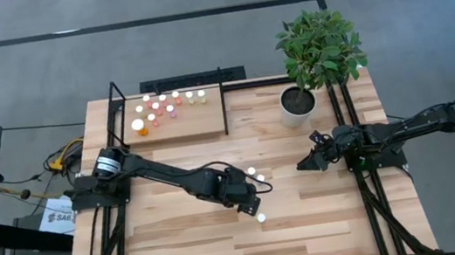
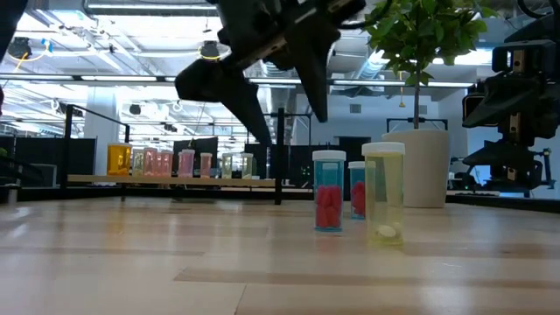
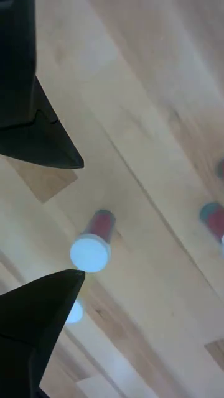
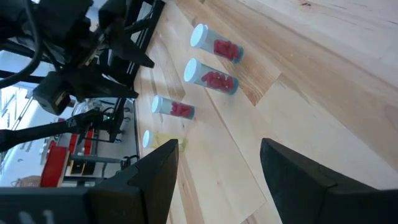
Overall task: Pick and place medicine bottles onto shelf by color
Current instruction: Put the blue pill bottle on the shelf
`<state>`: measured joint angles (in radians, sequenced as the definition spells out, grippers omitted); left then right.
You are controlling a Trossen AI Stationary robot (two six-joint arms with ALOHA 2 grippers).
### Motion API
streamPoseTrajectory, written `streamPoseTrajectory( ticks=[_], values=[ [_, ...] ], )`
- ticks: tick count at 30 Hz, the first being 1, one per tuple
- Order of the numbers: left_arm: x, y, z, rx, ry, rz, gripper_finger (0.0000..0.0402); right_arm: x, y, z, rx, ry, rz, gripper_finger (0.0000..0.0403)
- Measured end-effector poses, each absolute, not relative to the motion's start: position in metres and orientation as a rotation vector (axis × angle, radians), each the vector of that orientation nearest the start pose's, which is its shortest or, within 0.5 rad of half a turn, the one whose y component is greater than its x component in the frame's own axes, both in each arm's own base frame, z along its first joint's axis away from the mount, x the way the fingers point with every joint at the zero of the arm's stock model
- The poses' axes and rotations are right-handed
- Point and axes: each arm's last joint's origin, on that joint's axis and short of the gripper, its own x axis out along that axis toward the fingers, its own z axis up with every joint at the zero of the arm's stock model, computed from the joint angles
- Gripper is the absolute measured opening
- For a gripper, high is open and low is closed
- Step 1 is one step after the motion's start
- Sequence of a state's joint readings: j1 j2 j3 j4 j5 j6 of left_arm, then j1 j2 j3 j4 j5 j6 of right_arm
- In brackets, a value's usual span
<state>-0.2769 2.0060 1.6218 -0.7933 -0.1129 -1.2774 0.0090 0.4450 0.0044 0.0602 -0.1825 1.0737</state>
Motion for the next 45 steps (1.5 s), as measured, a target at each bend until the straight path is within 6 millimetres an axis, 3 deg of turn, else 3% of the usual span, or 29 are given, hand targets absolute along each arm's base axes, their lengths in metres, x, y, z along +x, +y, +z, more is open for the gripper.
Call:
streamPoseTrajectory(
  ticks=[12, 24, 29, 45],
  values=[
    [0.415, -0.108, 0.210, -0.976, 1.035, 0.551, 0.0283, 0.118, 0.006, 0.131, 1.090, 0.444, -0.033, 0.0249],
    [0.417, -0.109, 0.211, -0.989, 1.007, 0.542, 0.0369, 0.118, 0.006, 0.131, 1.090, 0.443, -0.033, 0.0249],
    [0.420, -0.108, 0.199, -1.012, 1.032, 0.570, 0.0396, 0.118, 0.006, 0.131, 1.090, 0.443, -0.033, 0.0249],
    [0.427, -0.107, 0.178, -1.093, 1.057, 0.631, 0.0399, 0.118, 0.006, 0.131, 1.090, 0.444, -0.033, 0.0249]
  ],
)
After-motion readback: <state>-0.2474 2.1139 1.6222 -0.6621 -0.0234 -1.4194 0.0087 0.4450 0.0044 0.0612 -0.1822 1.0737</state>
